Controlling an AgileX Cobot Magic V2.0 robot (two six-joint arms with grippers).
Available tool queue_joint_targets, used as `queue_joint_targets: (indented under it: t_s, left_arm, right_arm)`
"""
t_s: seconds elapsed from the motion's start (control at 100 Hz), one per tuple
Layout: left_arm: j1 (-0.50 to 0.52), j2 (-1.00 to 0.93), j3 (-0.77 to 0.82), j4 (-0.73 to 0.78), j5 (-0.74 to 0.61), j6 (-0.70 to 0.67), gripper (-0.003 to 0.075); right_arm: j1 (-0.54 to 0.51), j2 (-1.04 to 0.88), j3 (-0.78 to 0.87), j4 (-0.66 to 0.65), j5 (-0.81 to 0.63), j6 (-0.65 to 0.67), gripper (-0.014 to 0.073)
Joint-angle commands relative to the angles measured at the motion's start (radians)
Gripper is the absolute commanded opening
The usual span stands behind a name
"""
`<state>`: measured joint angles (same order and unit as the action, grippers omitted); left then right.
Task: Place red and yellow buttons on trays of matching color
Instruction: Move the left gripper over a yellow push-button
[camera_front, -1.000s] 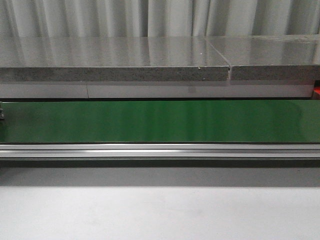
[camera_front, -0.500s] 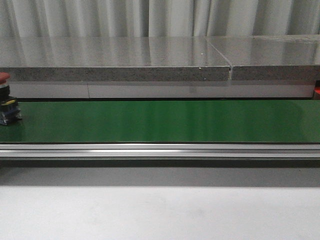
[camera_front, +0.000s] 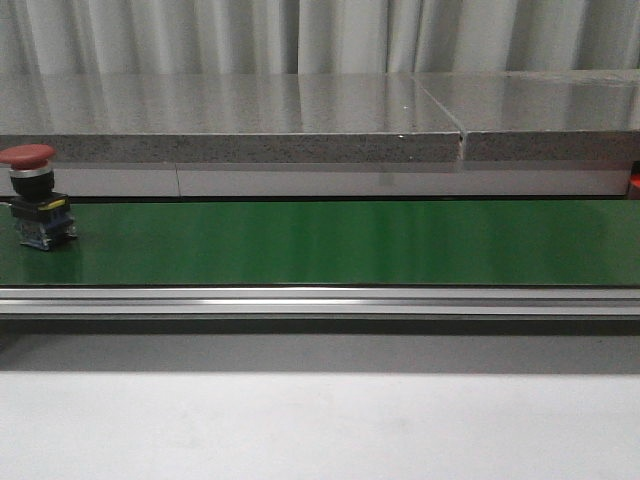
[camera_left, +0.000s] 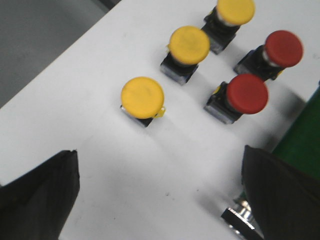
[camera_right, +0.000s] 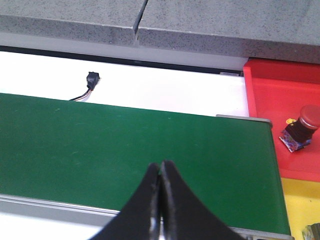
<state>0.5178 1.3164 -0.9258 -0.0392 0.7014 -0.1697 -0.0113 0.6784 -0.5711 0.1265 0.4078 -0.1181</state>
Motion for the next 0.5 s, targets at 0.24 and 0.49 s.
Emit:
queue_joint_targets:
  t_s: [0.24, 0.49]
  left_arm:
    - [0.038, -0.029, 0.078, 0.014, -0.191, -0.038, 0.0650]
    - [0.060, 0.022, 0.075, 0.000, -0.216, -0.038, 0.0650]
  right_arm:
    - [0.002, -0.001, -0.027, 0.001, -0.077, -0.008, -0.0068]
    - [0.002, -0.001, -0.027, 0.001, -0.077, -0.008, -0.0068]
